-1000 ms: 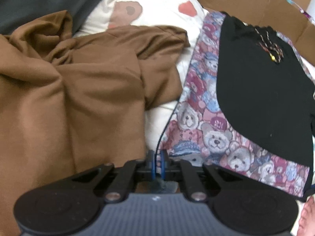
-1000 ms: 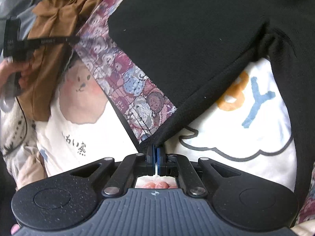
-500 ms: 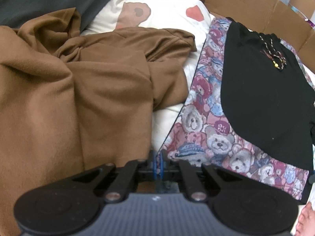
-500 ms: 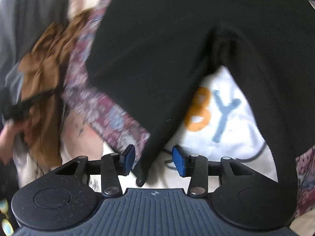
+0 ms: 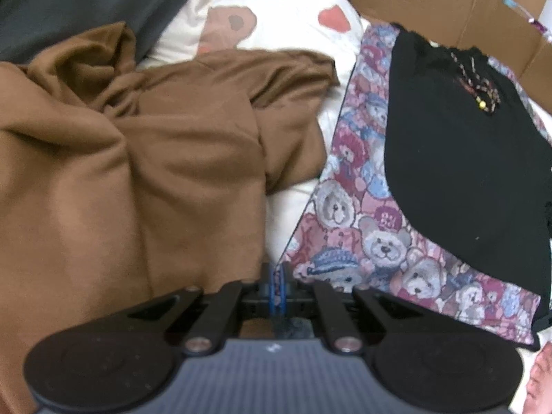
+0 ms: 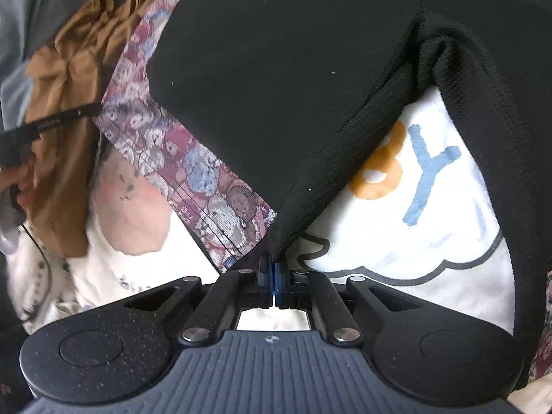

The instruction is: Fold clothes

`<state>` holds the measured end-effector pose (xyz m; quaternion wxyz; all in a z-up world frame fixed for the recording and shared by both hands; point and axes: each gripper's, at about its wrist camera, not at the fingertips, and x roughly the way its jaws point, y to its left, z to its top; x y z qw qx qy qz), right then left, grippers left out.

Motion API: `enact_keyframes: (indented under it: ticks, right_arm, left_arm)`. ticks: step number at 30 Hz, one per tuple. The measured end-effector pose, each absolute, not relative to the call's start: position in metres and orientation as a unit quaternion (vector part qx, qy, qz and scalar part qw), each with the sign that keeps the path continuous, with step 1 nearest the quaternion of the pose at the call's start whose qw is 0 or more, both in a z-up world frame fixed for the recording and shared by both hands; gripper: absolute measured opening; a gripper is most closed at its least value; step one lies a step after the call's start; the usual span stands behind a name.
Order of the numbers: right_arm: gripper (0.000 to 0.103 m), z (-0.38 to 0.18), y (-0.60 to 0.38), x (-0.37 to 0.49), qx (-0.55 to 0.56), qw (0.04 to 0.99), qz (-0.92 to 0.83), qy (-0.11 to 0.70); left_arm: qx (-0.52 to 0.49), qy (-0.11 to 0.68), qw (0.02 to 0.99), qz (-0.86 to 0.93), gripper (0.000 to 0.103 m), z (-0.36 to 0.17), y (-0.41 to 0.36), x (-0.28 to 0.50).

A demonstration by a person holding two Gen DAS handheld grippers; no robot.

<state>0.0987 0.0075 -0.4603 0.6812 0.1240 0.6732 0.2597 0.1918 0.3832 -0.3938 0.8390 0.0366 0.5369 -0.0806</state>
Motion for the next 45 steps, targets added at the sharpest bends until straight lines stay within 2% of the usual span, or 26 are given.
enact_keyframes:
  ticks: [5,9,11,13,26,32,34,36,39,45]
  right_arm:
    - [0.002,-0.448,0.002,0.102,0.119,0.687,0.264,0.666]
    - [0.004,-0.438,-0.003,0.104,0.116,0.692,0.268,0.661]
    - [0.016,-0.432,-0.007,0.104,0.116,0.695,0.269,0.657]
    - [0.021,-0.427,-0.013,0.102,0.120,0.700,0.268,0.650]
    - [0.021,-0.410,-0.037,0.109,0.120,0.744,0.239,0.613]
    - [0.021,-0.413,-0.032,0.110,0.115,0.748,0.238,0.610]
    - [0.021,-0.413,-0.030,0.109,0.116,0.749,0.237,0.608]
    - [0.021,-0.413,-0.028,0.108,0.116,0.750,0.237,0.606]
    - [0.021,-0.412,-0.027,0.108,0.119,0.749,0.241,0.606]
    - [0.021,-0.411,-0.026,0.108,0.120,0.752,0.240,0.602]
  left_arm:
    - [0.020,0.539,0.838,-0.083,0.016,-0.402,0.382,0.198]
    - [0.013,0.531,0.842,-0.091,0.039,-0.403,0.381,0.200]
    - [0.011,0.529,0.843,-0.097,0.043,-0.404,0.380,0.201]
    - [0.012,0.529,0.843,-0.098,0.043,-0.406,0.378,0.204]
    - [-0.029,0.545,0.831,-0.111,0.041,-0.425,0.387,0.215]
    - [-0.024,0.553,0.826,-0.108,0.028,-0.424,0.389,0.212]
    - [-0.022,0.557,0.823,-0.110,0.018,-0.422,0.389,0.212]
    - [-0.027,0.563,0.819,-0.112,0.011,-0.418,0.391,0.211]
    - [-0.028,0.563,0.818,-0.114,0.009,-0.410,0.391,0.208]
    - [-0.026,0.562,0.819,-0.112,0.010,-0.407,0.390,0.204]
